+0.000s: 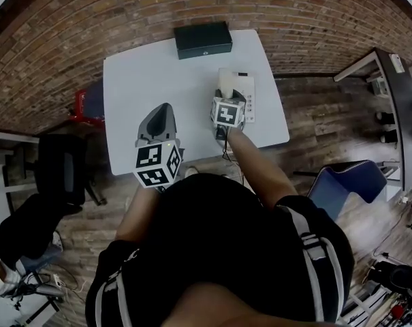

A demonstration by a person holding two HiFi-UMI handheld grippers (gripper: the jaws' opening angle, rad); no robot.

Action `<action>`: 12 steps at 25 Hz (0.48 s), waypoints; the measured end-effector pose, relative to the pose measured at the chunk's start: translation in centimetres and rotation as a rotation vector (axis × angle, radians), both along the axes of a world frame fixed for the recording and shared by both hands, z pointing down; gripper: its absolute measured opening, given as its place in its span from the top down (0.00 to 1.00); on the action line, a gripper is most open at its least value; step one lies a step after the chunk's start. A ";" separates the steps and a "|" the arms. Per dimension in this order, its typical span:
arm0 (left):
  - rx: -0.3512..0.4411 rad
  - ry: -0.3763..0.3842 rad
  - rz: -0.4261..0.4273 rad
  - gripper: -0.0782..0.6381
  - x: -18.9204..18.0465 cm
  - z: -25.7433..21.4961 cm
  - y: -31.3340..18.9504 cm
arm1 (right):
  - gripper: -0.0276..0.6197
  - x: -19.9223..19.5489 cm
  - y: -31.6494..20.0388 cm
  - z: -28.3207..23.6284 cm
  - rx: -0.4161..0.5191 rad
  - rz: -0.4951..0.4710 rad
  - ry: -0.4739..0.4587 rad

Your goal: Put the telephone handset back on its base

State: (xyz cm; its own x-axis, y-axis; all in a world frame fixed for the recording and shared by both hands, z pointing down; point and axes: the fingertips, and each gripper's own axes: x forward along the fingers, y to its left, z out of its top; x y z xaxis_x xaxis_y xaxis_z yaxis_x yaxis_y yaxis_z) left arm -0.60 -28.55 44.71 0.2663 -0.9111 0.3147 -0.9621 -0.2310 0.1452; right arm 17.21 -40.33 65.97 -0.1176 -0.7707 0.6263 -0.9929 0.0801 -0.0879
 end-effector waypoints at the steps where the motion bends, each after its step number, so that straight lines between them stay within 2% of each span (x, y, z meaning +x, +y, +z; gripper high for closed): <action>1: 0.001 0.000 -0.007 0.90 -0.3 -0.1 -0.1 | 0.65 0.0 -0.1 0.4 -0.011 0.008 0.002; 12: 0.003 -0.006 -0.028 0.90 -1.3 -0.2 -0.8 | 0.65 -0.1 -0.4 2.8 -0.091 0.023 0.033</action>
State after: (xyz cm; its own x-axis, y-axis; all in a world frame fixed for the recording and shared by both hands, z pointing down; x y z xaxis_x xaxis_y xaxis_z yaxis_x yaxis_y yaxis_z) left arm -1.91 -29.35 44.49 0.2389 -0.9191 0.3134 -0.9690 -0.2046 0.1384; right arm 17.08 -40.78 68.75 -0.0789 -0.7129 0.6968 -0.9968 0.0506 -0.0612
